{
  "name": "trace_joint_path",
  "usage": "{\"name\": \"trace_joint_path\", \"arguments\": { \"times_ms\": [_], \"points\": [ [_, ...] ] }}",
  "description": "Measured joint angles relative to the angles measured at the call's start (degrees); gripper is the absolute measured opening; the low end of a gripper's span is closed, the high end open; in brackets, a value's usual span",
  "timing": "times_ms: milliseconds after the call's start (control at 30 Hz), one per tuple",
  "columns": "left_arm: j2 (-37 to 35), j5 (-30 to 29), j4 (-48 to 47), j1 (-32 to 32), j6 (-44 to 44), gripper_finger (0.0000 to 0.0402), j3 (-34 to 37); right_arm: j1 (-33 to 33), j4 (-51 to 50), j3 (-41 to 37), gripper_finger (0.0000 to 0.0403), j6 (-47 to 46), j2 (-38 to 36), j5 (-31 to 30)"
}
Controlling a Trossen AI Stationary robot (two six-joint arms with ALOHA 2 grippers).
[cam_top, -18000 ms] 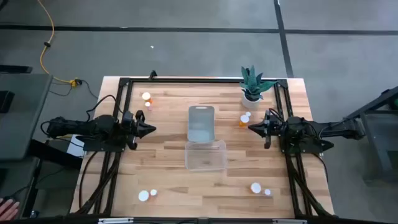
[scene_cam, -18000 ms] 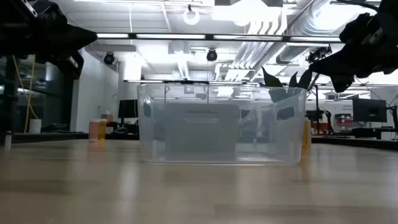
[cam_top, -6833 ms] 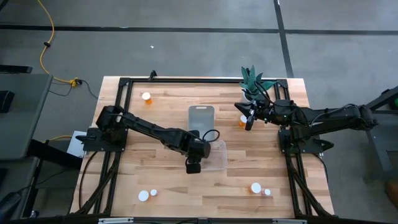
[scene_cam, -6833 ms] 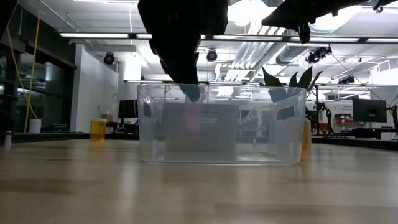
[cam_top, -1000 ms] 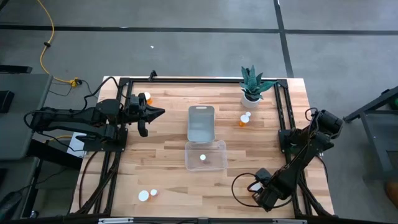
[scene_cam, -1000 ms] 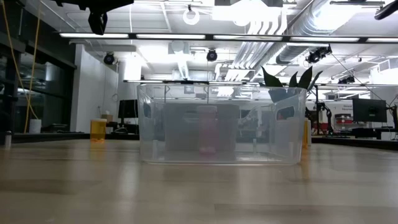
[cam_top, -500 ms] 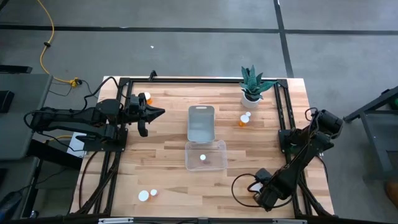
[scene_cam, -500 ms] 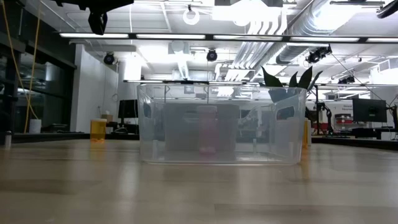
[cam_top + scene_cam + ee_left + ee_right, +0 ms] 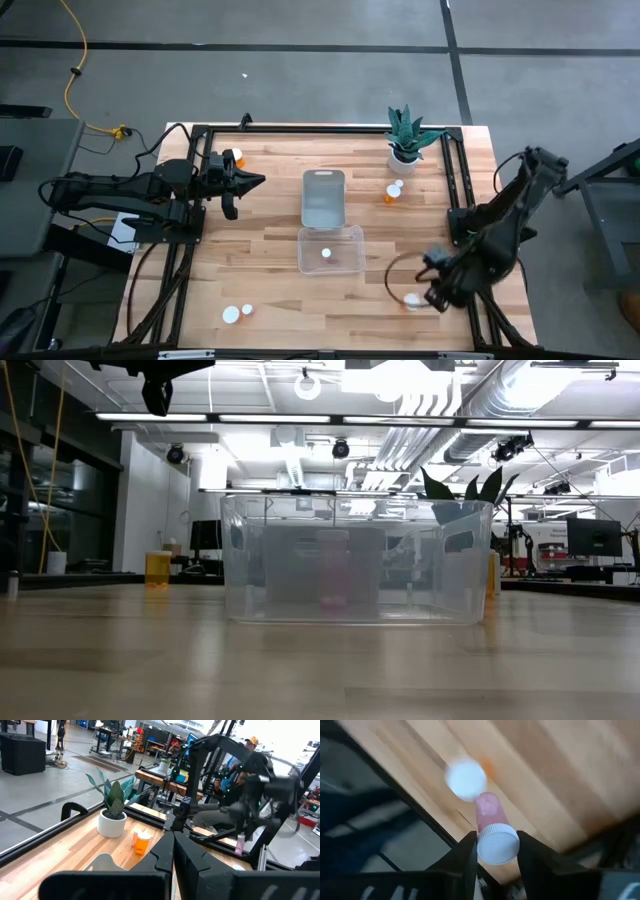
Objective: Pick and place medicine bottles into bin by pill shape (circle, oval)
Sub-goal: Put the bottom right pink pill bottle into the transparent bin
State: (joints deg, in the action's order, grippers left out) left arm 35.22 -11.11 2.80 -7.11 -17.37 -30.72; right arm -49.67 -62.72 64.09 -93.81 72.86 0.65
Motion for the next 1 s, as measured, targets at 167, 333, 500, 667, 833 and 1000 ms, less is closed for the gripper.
{"name": "trace_joint_path", "arguments": {
  "times_ms": [167, 333, 500, 667, 833, 1000],
  "points": [
    [0.00, 0.00, -0.01, 0.00, 0.00, 0.0000, 0.00, 8.72, 1.17, 5.33, 0.0099, 12.99, -1.49, -8.40],
    [0.00, 0.00, -0.01, 0.00, 0.00, 0.0000, 0.00, 19.57, 2.89, 13.88, 0.0099, 35.68, 5.85, -7.62],
    [0.00, 0.00, -0.01, 0.00, 0.00, 0.0000, 0.00, 28.27, 1.61, 23.11, 0.0099, 52.97, 16.50, -4.94],
    [0.00, 0.00, -0.01, 0.00, 0.00, 0.0000, 0.00, 34.59, -0.11, 29.60, 0.0099, 60.08, 27.29, -1.63],
    [0.00, 0.00, -0.01, 0.00, 0.00, 0.0000, 0.00, 38.49, -4.03, 33.36, 0.0099, 60.20, 36.59, 1.08],
    [0.00, 0.00, -0.01, 0.01, 0.00, 0.0000, 0.00, 40.31, -7.46, 34.45, 0.0099, 58.55, 42.90, 4.98]
  ]
}}
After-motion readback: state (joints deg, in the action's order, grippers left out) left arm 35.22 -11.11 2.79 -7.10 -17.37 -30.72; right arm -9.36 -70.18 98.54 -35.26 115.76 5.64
